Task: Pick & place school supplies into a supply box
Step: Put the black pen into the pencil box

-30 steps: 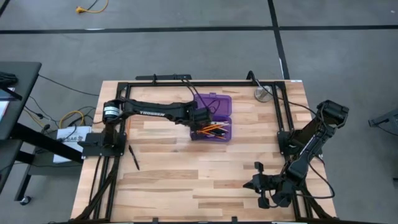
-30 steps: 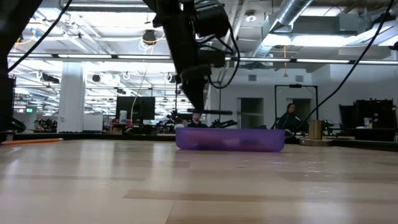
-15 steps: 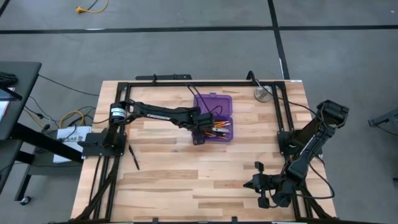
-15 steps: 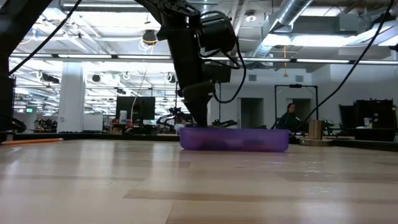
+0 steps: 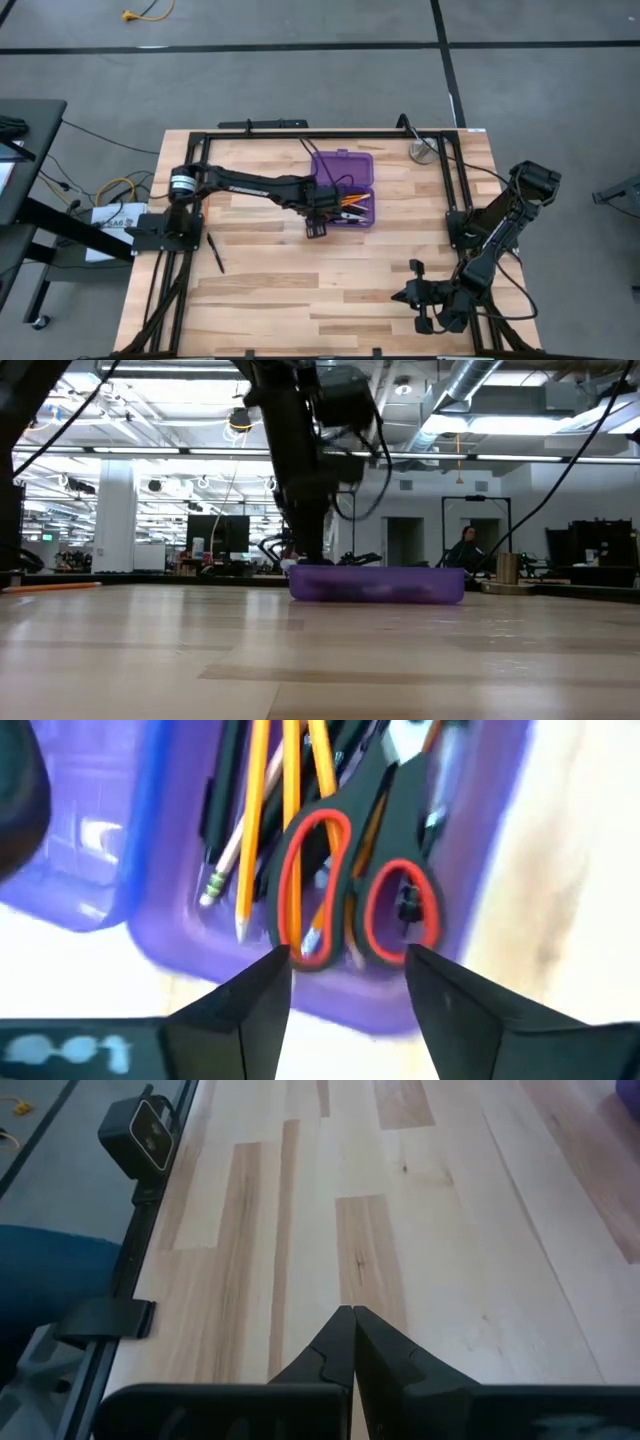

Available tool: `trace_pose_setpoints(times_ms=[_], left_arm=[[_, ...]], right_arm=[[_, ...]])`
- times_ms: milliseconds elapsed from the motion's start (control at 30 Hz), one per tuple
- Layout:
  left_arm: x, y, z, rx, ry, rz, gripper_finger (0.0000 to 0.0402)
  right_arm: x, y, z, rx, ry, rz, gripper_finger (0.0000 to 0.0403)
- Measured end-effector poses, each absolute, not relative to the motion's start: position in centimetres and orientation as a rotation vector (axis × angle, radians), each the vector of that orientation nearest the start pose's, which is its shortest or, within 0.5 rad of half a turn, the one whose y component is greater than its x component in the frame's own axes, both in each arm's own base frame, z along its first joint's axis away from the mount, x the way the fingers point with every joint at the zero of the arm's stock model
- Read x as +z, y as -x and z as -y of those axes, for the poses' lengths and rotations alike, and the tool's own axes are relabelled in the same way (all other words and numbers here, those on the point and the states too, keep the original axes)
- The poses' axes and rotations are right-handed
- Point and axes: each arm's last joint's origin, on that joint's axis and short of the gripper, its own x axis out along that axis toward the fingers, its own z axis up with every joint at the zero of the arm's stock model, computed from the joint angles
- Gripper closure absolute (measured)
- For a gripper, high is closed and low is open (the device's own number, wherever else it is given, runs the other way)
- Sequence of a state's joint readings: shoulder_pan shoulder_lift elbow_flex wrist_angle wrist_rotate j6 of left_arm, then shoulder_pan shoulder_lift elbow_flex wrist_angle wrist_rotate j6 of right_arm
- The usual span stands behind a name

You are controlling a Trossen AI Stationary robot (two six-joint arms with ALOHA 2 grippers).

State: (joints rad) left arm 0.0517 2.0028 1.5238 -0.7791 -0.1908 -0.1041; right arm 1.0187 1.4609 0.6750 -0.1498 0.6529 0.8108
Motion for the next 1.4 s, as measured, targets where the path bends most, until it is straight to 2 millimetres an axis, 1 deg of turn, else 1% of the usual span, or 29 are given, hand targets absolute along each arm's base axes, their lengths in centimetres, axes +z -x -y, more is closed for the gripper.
trace_pose_setpoints(times_ms=[100,200,300,367,433,500,600,733,833,967,1067,1200,1300,1400], left_arm=[[21.6,-39.6,-1.5,0.306,0.04,-1.196,0.0213],[24.7,-38.1,0.0,0.38,0.089,-1.126,0.0213],[27.9,-35.5,1.8,0.484,0.151,-1.072,0.0213],[29.5,-33.6,3.1,0.558,0.202,-1.04,0.0213],[30.5,-31.5,4.3,0.631,0.259,-1.025,0.0213],[30.9,-29.3,5.6,0.704,0.324,-1.019,0.0213],[30.4,-26.8,7.3,0.817,0.432,-1.015,0.0213],[28.3,-24.1,9.4,0.99,0.575,-1.031,0.0213],[26.6,-22.6,10.9,1.081,0.676,-1.049,0.0213],[25.3,-21.0,12.7,1.171,0.789,-1.036,0.0213],[24.7,-19.9,13.8,1.217,0.853,-1.031,0.0213],[23.5,-18.9,14.7,1.284,0.946,-1.025,0.0213],[22.0,-18.8,15.0,1.288,1.019,-1.047,0.0213],[20.0,-19.3,14.7,1.256,1.097,-1.019,0.0213]], right_arm=[[16.2,-15.1,-21.2,0.06,-0.076,-0.7,0.0403],[16.2,-15.1,-21.2,0.06,-0.075,-0.7,0.0403],[16.2,-15.2,-21.2,0.055,-0.073,-0.698,0.0403],[16.2,-15.3,-21.1,0.049,-0.074,-0.698,0.0403],[16.2,-15.4,-21.0,0.043,-0.076,-0.698,0.0403],[16.2,-15.6,-20.9,0.033,-0.087,-0.698,0.0403],[16.1,-16.0,-20.5,0.002,-0.119,-0.701,0.0403],[16.1,-16.7,-19.9,-0.046,-0.165,-0.701,0.0403],[16.1,-17.2,-19.5,-0.071,-0.179,-0.699,0.0403],[16.1,-17.8,-19.0,-0.101,-0.191,-0.696,0.0403],[16.2,-18.2,-18.7,-0.111,-0.211,-0.686,0.0403],[16.4,-18.6,-18.7,-0.113,-0.234,-0.67,0.0403],[16.4,-18.6,-18.7,-0.112,-0.229,-0.67,0.0403],[16.4,-18.6,-18.7,-0.111,-0.228,-0.669,0.0403]])
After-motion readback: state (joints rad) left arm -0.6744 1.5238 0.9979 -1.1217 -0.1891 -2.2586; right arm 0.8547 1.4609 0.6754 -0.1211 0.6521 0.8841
